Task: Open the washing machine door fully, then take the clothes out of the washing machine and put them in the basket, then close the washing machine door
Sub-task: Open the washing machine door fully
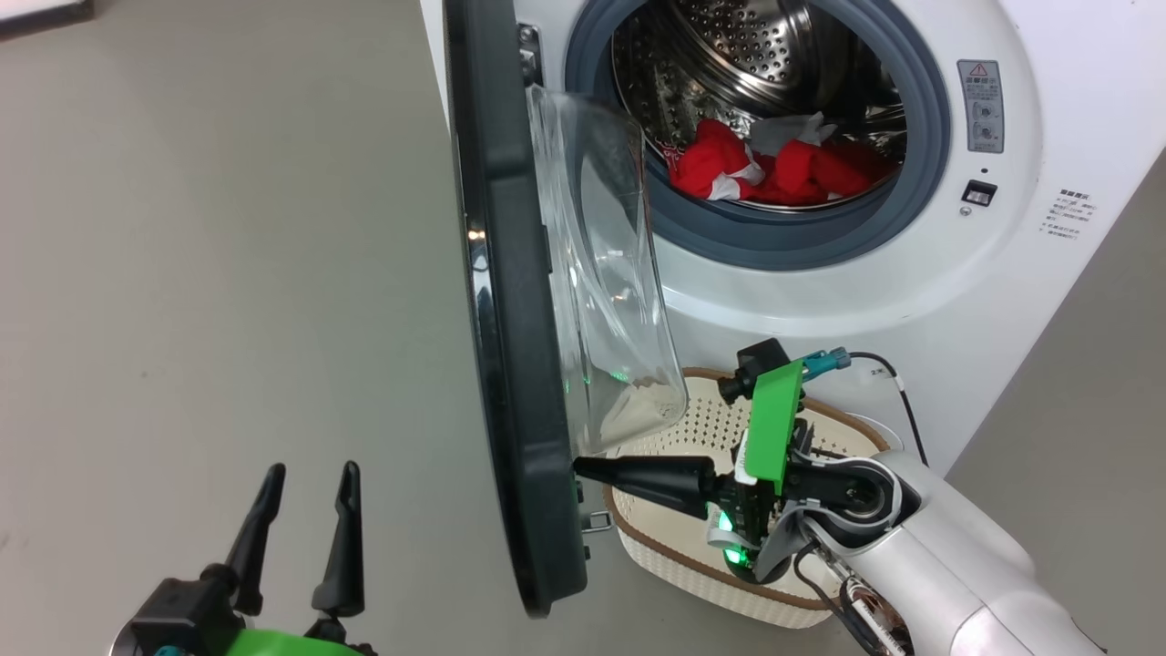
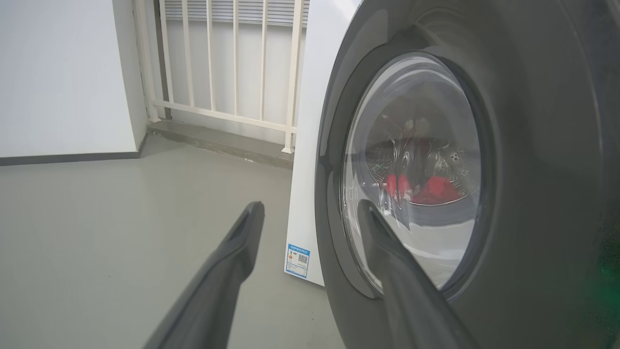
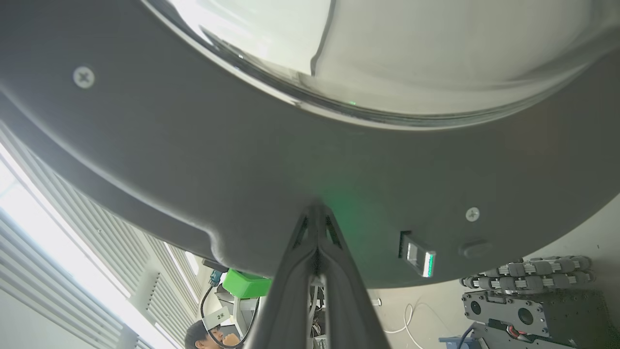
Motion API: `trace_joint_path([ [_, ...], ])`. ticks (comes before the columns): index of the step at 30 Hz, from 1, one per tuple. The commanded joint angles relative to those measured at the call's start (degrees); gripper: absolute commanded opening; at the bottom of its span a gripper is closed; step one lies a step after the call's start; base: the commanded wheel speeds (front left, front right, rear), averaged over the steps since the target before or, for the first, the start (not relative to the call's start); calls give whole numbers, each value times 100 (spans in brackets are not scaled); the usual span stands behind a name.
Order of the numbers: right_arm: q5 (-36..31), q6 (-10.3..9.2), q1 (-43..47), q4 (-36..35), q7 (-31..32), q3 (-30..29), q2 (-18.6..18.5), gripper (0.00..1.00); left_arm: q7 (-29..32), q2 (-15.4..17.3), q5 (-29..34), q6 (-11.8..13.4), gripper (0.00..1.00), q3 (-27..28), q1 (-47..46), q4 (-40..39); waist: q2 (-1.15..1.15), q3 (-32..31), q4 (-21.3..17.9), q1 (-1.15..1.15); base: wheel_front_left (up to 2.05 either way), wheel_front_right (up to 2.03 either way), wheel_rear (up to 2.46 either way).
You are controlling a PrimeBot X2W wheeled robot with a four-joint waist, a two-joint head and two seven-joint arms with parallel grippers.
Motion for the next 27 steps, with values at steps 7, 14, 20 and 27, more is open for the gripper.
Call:
trace_joint_path([
  [7,227,44,-296,-76,50,269,130,0,-44,82,-65,125,100,189,21,-313,0,19,48,0,0,0,0],
  [14,258,44,-376,-16,-25,377,130,0,-44,82,-75,145,100,204,50,-347,0,15,51,0,0,0,0],
  [20,-3,44,-364,109,-420,299,130,0,-44,82,-72,118,100,199,32,-277,0,-4,23,0,0,0,0],
  [27,-913,44,-135,-203,-1075,135,14,100,-44,82,-47,69,100,220,12,-166,0,-60,-34,0,0,0,0],
])
